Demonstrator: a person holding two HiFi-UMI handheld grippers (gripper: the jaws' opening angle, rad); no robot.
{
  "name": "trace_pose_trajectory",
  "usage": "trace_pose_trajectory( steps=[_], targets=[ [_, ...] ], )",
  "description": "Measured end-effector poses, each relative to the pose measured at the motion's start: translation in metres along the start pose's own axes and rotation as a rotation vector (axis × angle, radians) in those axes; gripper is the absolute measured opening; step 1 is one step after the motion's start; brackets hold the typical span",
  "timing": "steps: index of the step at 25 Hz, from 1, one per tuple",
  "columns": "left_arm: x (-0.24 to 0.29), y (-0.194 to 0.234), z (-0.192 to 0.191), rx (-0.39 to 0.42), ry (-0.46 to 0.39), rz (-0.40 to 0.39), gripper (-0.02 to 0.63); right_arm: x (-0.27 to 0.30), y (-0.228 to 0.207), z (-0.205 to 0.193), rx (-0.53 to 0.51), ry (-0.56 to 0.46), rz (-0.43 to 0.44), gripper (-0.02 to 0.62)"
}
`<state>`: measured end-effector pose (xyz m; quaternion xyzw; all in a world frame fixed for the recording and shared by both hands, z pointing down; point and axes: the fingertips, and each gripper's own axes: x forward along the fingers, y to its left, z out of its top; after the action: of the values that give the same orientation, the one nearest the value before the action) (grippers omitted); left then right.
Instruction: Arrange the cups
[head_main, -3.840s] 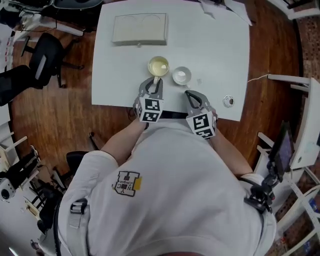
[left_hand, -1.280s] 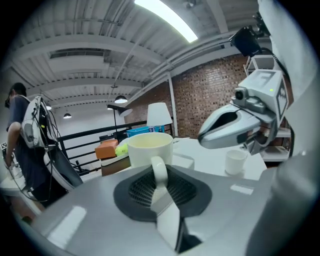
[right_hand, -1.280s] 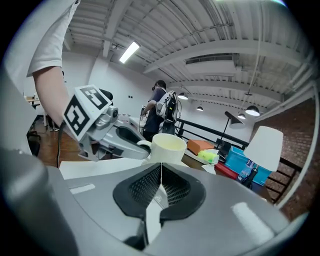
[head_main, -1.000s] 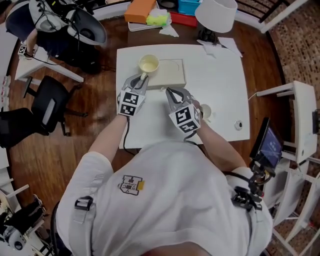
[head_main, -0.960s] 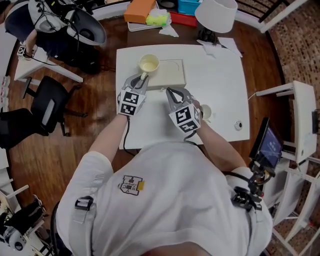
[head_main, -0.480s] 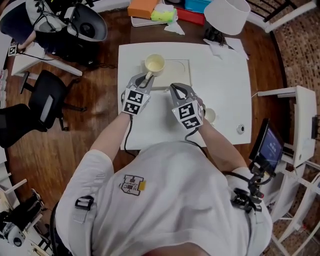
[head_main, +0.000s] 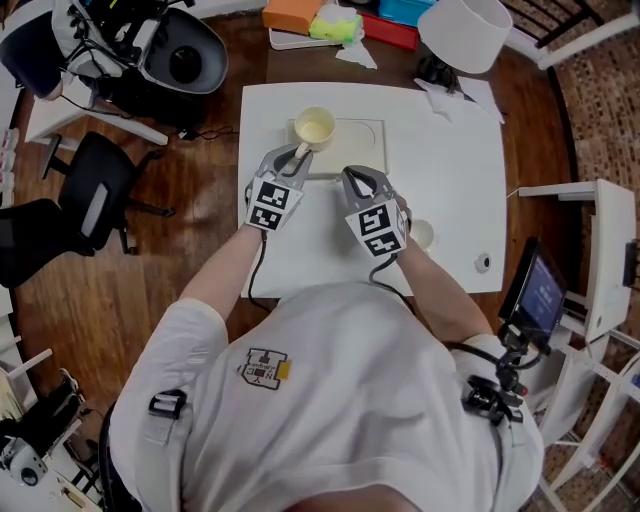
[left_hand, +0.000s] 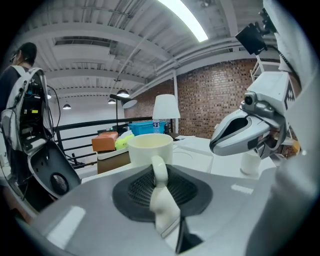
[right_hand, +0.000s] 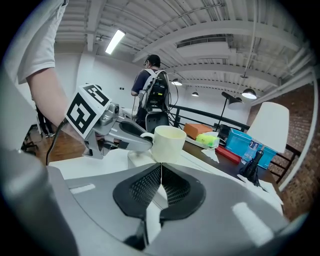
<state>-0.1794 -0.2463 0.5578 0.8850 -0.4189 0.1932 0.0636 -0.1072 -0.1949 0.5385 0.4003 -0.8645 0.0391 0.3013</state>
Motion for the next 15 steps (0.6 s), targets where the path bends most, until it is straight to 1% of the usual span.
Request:
trace_pose_trajectory(
  steps=[4,7,9,15],
  targets=[
    [-0.012,-0.002,0.004,-0.025,-0.043,0.021,0.063,-0.005,0.002,0.001,0.006,-0.01,-0.002,0.003],
    [-0.027,-0.01,-0.004,-0.061,-0.05,0.022,0.112,-0.011,0.006,0.001,0.018,-0.022,0.003,0.003],
    [-0.036,-0.021,-0.013,-0.088,-0.046,0.008,0.166,-0.016,0.009,-0.001,0.026,-0.029,0.008,0.003],
    [-0.068,-0.079,-0.026,-0.092,-0.011,-0.051,0.166,-0.04,0.033,-0.02,0.036,-0.032,0.061,0.003]
  ],
)
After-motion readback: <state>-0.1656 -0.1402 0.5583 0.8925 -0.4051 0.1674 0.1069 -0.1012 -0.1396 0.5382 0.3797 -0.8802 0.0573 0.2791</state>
